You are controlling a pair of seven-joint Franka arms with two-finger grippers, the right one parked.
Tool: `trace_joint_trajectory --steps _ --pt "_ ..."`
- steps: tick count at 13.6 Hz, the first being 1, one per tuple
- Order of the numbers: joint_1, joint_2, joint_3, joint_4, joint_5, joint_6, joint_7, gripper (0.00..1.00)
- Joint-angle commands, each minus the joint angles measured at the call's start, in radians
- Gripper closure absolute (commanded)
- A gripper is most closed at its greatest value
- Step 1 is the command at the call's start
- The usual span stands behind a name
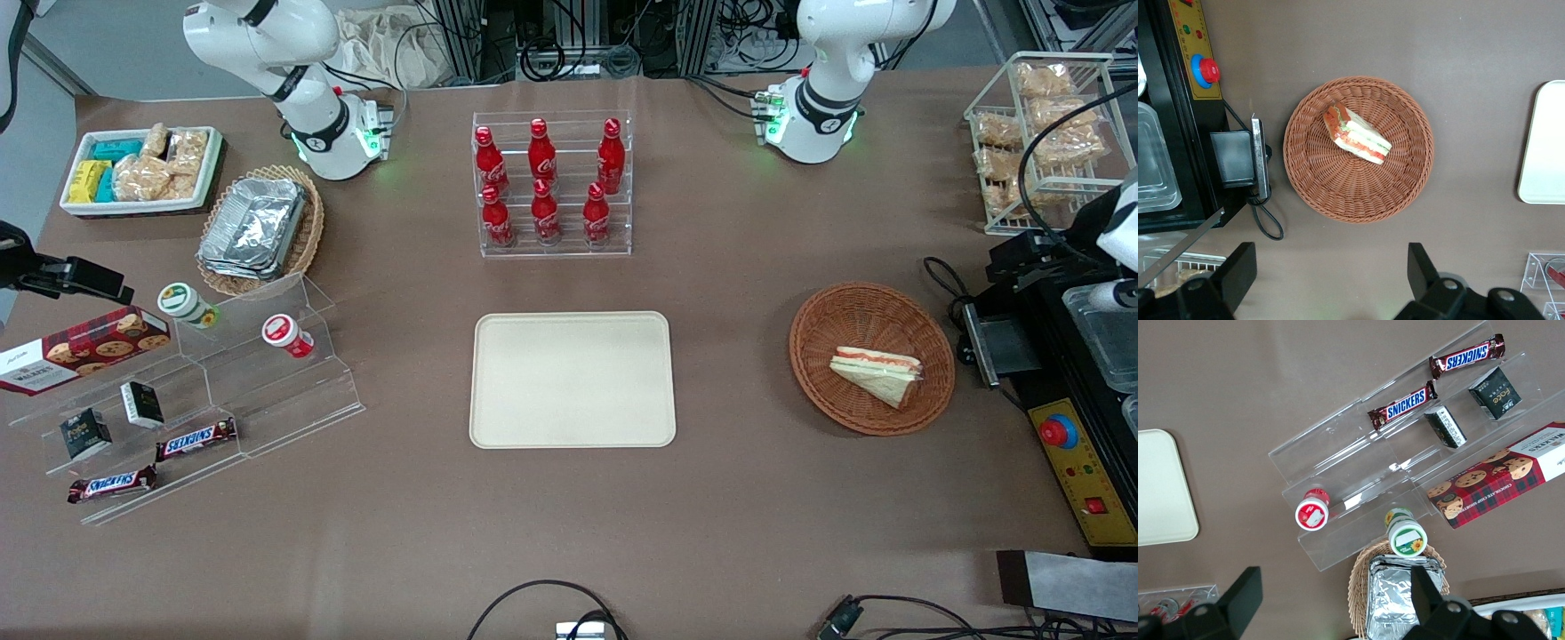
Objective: Place sandwich from basket to tray
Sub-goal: 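Move the left gripper over the wrapped sandwich in the wicker basket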
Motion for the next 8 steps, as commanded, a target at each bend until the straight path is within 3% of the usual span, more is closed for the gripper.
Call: trace_joint_trajectory --steps 1,4,8 --pt "-0.007 0.064 0.005 0.084 0.017 -0.045 0.013 0.00" --pt "-0.009 0.130 0.004 0.156 0.000 -0.045 -0.002 0.00" --pt "-0.006 0.143 0.005 0.052 -0.020 0.045 -0.190 0.00"
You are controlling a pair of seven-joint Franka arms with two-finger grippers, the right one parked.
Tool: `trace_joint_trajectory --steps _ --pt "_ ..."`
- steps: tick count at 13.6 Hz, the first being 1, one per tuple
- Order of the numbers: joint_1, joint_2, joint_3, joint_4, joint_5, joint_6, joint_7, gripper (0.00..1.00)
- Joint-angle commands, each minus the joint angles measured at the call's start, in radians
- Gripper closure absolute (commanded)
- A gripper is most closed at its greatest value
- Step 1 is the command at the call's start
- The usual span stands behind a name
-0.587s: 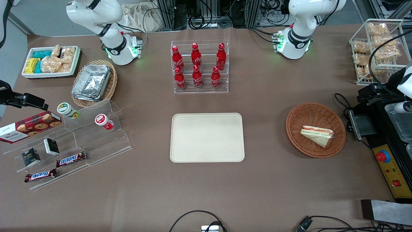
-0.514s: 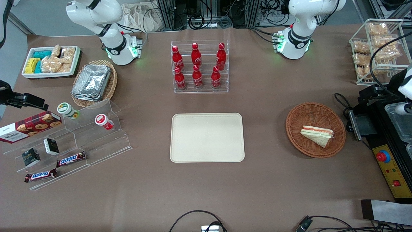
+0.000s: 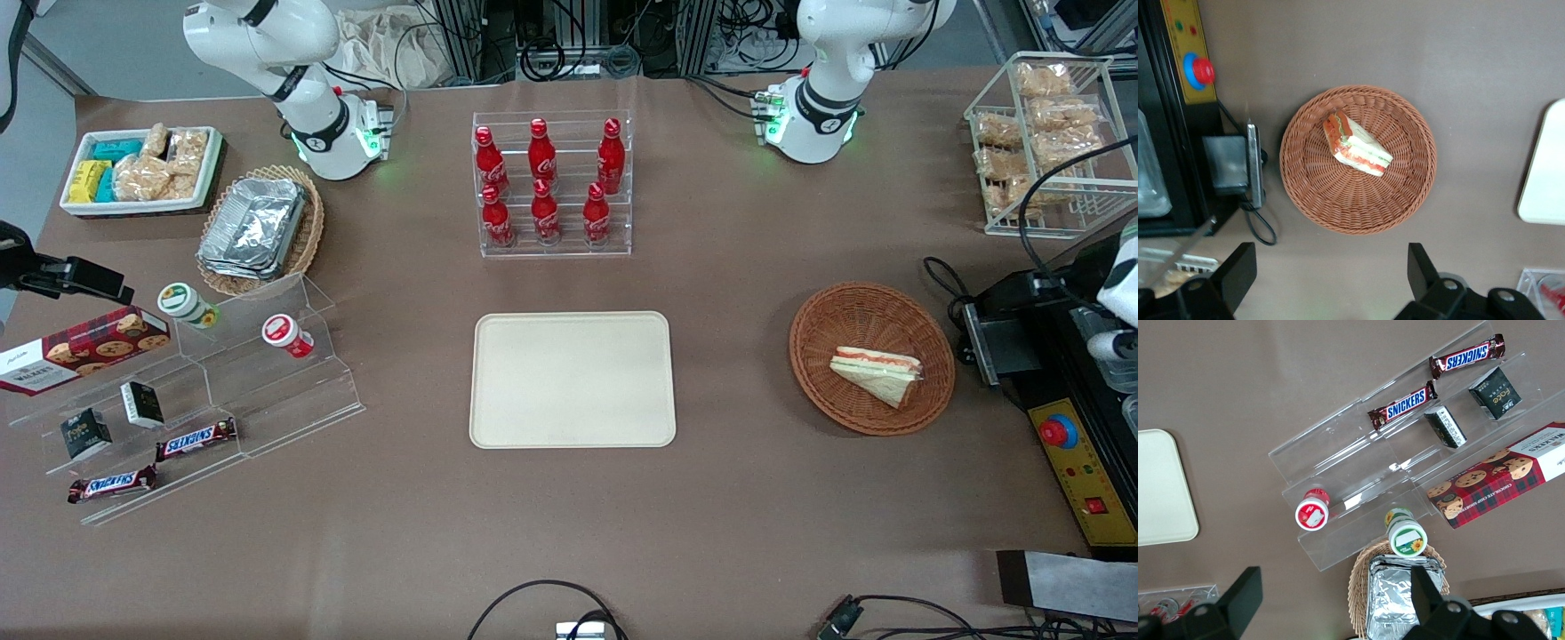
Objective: Place sandwich from basket to tray
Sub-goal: 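Move the left gripper over the wrapped sandwich in the wicker basket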
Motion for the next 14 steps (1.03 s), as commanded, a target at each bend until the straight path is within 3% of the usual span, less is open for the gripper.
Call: trace_joint_trajectory --steps 1,4,8,14 --pt "-0.005 0.009 0.005 -0.077 -0.014 0.104 -0.132 0.00" --pt "-0.001 0.041 0.006 -0.173 -0.023 0.230 -0.163 0.00" --pt "0.032 0.148 0.006 -0.188 -0.025 0.307 -0.221 0.00" --pt "0.032 0.176 0.006 -0.323 -0.026 0.454 -0.246 0.00"
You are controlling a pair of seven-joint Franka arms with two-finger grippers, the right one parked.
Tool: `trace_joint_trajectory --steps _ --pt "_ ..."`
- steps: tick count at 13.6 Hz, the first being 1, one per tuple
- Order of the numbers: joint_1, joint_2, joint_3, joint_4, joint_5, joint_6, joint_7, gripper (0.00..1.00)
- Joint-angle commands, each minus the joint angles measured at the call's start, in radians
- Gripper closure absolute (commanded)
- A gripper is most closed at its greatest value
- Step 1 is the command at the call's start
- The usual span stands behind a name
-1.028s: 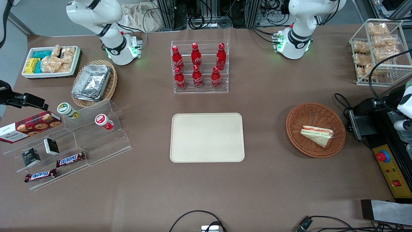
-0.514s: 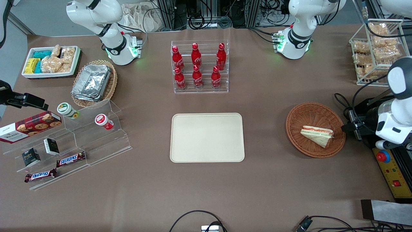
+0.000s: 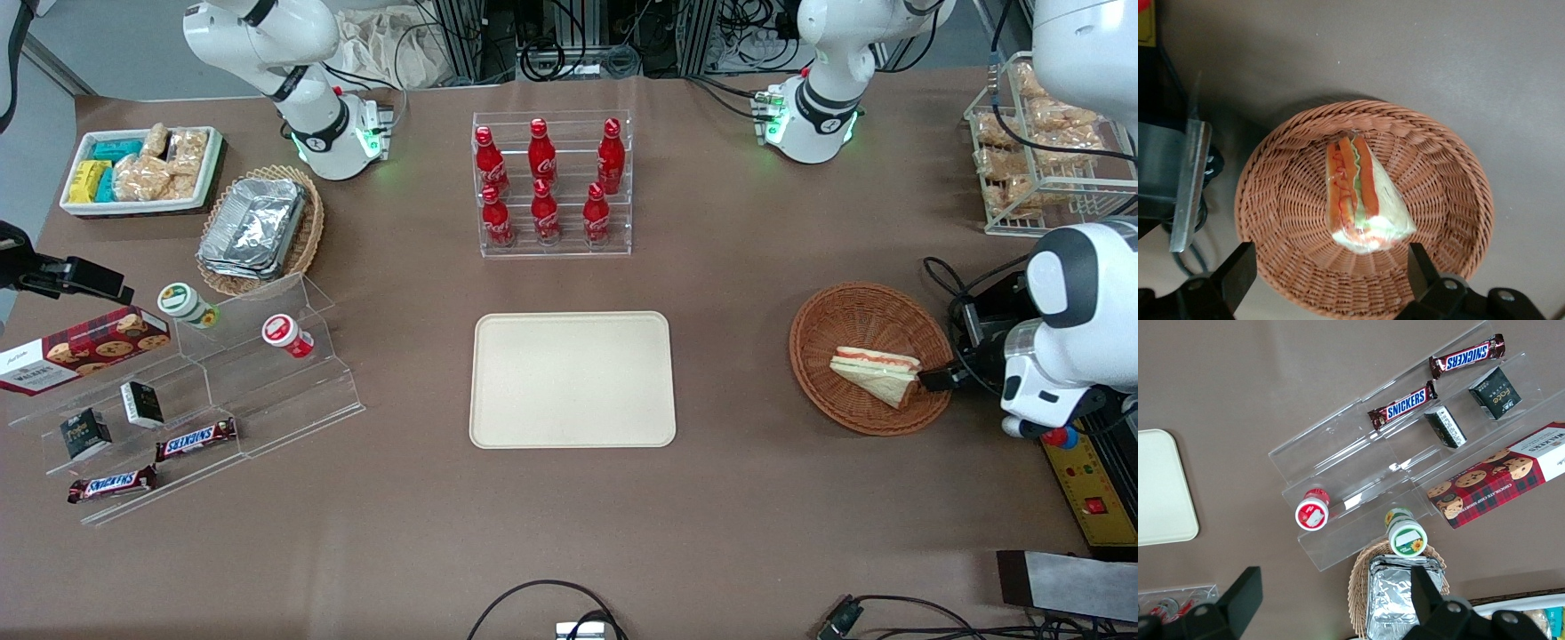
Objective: Place sandwich from basket to tray
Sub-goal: 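Lower the open left gripper and close it on the sandwich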
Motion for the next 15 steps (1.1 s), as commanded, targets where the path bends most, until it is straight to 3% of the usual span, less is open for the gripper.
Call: trace_joint_trajectory --steps 1,15 --pt "0.002 -0.019 -0.003 -0.094 -0.012 0.085 -0.017 0.00" --pt "-0.027 0.064 -0.006 -0.131 0.008 0.210 -0.100 0.00"
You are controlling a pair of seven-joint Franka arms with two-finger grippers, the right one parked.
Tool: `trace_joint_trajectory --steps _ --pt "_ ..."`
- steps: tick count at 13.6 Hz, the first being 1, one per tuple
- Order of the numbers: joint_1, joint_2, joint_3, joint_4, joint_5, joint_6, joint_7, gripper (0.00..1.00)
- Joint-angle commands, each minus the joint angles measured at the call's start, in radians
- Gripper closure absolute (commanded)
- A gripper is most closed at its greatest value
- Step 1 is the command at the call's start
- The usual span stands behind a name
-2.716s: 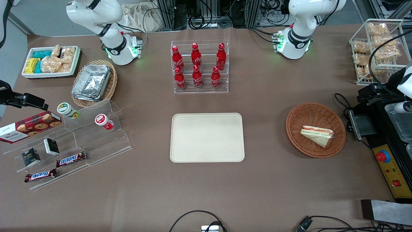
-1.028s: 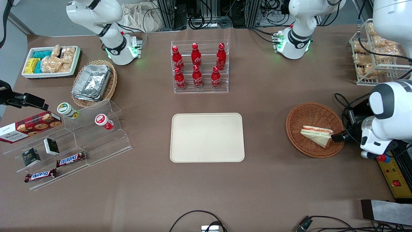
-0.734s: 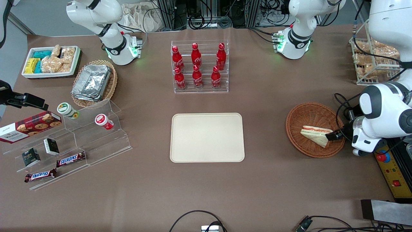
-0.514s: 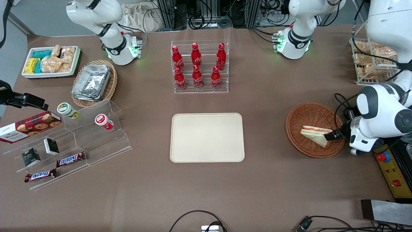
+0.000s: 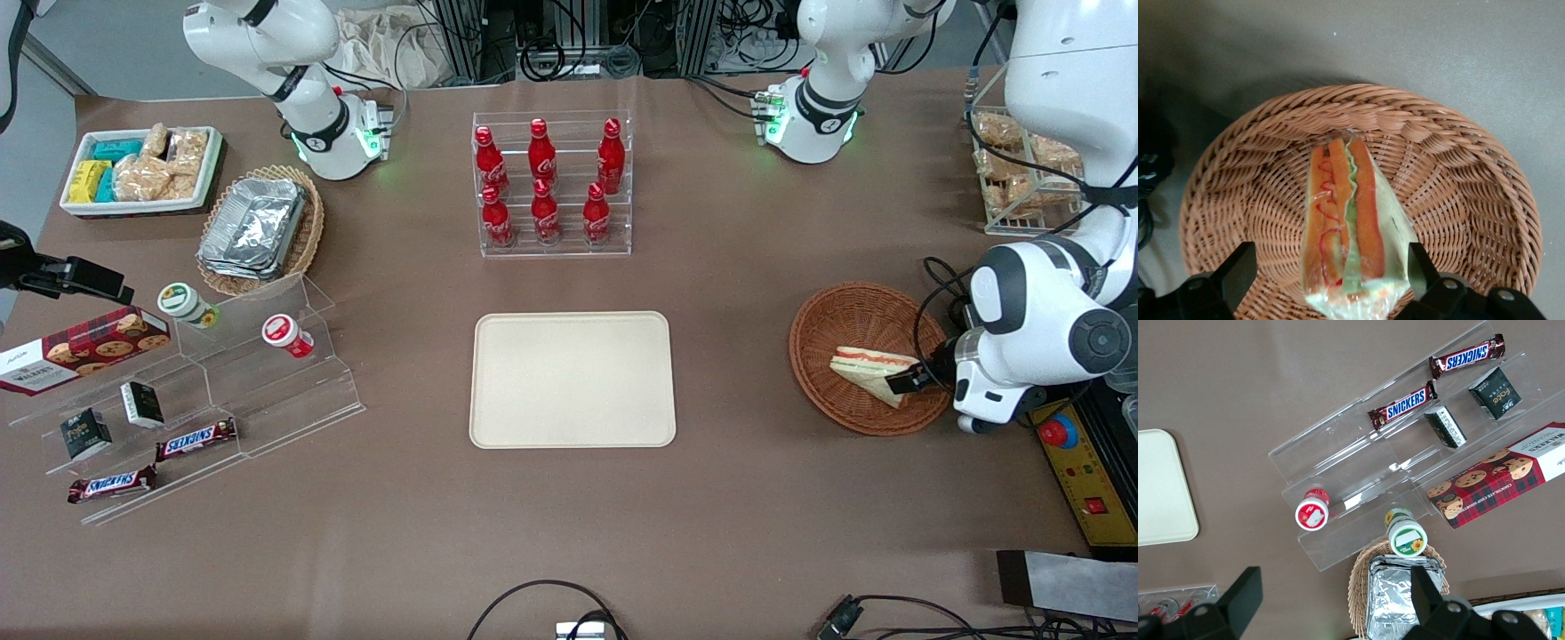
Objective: Place sandwich from basket to tray
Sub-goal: 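Lower the open left gripper and close it on the sandwich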
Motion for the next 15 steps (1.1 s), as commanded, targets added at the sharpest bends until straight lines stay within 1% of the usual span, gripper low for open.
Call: trace_joint_trajectory --steps 1,3,4,5,7,8,9,11,13,15 --pt "-0.017 0.018 0.002 -0.004 0.008 0.032 -0.033 0.00" --pt "-0.017 0.030 0.002 -0.002 0.006 0.037 -0.045 0.00" --pt "-0.017 0.034 0.001 -0.001 0.008 0.039 -0.071 0.05" --pt "-0.022 0.035 -0.001 0.002 0.008 0.039 -0.076 0.22" --pt "-0.036 0.038 -0.001 0.001 0.011 0.036 -0.085 0.68" --pt "-0.037 0.037 -0.001 0.001 0.011 0.032 -0.099 0.82" --pt "-0.039 0.037 -0.001 0.002 0.011 0.029 -0.111 0.87" --pt "-0.039 0.031 -0.001 0.007 0.011 0.026 -0.109 0.92" --pt "-0.039 0.009 -0.001 0.039 0.012 -0.029 -0.109 1.00" --pt "-0.039 -0.014 -0.001 0.103 0.020 -0.127 -0.108 1.00"
